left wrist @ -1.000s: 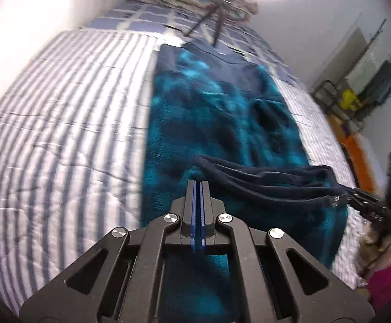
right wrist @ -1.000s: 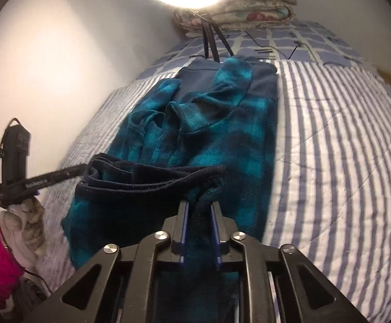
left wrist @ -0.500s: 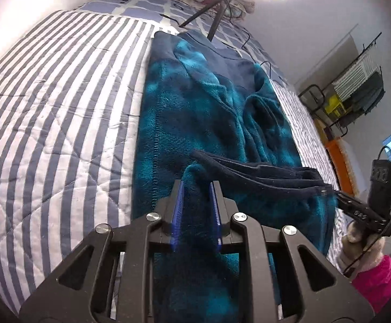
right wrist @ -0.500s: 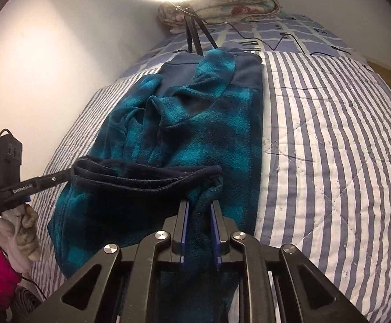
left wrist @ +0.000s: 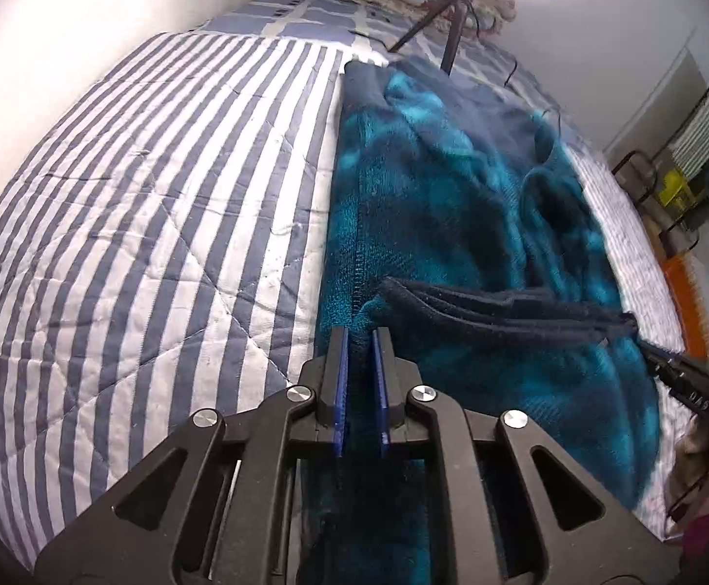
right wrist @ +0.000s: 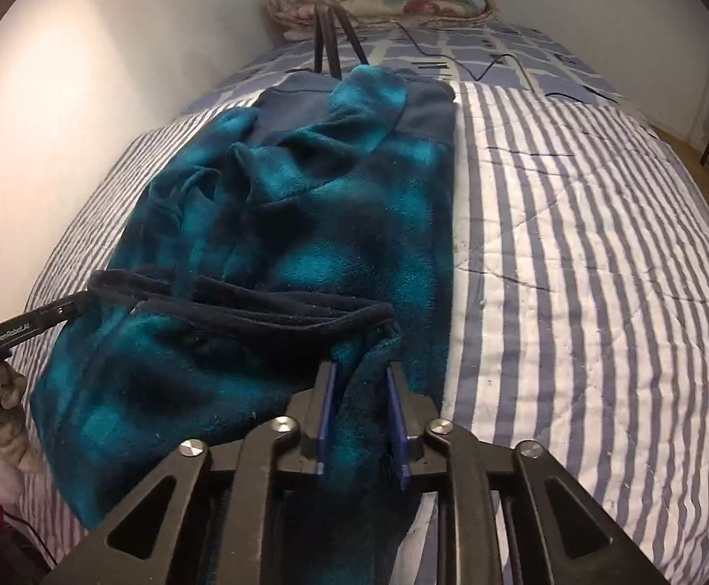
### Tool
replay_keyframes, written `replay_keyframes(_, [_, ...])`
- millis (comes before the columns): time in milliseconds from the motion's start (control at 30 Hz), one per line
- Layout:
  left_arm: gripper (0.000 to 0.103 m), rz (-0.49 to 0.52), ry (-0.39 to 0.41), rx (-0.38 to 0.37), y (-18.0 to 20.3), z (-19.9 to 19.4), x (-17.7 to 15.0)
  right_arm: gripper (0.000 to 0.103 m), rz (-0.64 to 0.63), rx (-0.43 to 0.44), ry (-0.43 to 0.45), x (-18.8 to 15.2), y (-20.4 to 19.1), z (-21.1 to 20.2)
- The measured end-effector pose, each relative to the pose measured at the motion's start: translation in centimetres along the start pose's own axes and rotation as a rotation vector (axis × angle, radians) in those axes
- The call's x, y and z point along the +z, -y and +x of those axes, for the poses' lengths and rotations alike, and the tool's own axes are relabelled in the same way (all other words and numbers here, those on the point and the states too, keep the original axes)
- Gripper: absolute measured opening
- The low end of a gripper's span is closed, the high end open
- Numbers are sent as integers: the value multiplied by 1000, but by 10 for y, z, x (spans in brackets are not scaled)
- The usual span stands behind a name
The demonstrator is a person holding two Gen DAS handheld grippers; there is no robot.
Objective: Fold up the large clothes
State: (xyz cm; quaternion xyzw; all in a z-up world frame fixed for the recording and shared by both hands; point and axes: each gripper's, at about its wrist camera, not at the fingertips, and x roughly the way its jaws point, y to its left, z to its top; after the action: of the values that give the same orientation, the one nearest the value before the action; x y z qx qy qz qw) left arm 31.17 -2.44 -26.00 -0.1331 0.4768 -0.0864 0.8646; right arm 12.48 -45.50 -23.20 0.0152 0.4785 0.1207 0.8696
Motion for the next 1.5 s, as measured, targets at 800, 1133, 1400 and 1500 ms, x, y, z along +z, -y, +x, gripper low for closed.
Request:
replay_keyframes(800, [13,74,-19,-1,52,-29,-61,34,-67,-15,32,-55,-60,-31])
replay_keyframes(1133, [13,204,241,-49,56,-221,-16,34,-119,2,211,-33,-94,-192])
replay_keyframes(1400, [14,269,414,-85,75,-356,89,34,-187,10,325,39,-119,-297])
replay_keyframes(1500, [14,261,445,-69,82,-363,125,34,-199,0,334,69,-117,-302])
